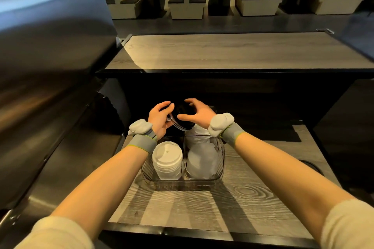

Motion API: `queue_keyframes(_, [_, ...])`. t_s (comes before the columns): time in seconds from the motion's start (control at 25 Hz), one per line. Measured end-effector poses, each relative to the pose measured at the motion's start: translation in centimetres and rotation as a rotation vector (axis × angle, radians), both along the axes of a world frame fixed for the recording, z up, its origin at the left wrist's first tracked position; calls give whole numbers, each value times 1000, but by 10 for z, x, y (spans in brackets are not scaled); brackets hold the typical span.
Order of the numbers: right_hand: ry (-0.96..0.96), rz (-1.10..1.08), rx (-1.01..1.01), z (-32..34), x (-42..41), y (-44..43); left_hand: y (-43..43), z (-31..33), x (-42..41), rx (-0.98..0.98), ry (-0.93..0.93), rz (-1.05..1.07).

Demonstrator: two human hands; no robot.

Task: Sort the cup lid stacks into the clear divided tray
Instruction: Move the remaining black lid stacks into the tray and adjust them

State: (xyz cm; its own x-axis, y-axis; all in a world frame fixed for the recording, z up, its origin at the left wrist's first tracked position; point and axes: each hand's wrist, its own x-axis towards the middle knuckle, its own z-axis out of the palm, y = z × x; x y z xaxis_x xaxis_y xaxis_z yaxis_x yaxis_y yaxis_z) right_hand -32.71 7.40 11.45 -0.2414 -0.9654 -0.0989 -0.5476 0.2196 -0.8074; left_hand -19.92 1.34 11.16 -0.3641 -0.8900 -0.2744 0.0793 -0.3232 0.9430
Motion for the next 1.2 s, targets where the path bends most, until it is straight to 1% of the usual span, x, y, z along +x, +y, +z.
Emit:
queue_keyframes(0.16, [-121, -112, -13, 3, -10, 14, -2, -6, 2, -1, 5, -17])
queue_keyframes(0.28, [-69, -66, 5, 5, -16, 27, -1, -10, 2, -24, -4, 15])
queue_keyframes(0.4, [-68, -20, 20, 4, -16, 36, -5, -8, 3, -47, 3, 113])
queue_keyframes(0.56, [78, 34, 45, -1, -6, 32, -24, 0, 16, 0, 46, 280])
queue_keyframes(0.64, [169, 77, 52, -5, 3, 22, -31, 6, 26, 8, 51, 323])
queue_keyframes(0.8, [302, 142, 67, -16, 26, -15, -43, 13, 43, -35, 33, 287])
queue_keyframes(0.96, [389, 126, 93, -35, 41, -49, -56, 7, 61, -34, -5, 275])
queue_keyframes(1.12, [413, 151, 165, -47, 46, -61, -63, -1, 75, -27, -48, 200])
queue_keyframes(1.2, [386, 137, 141, -46, 48, -63, -62, -1, 76, -22, -48, 184])
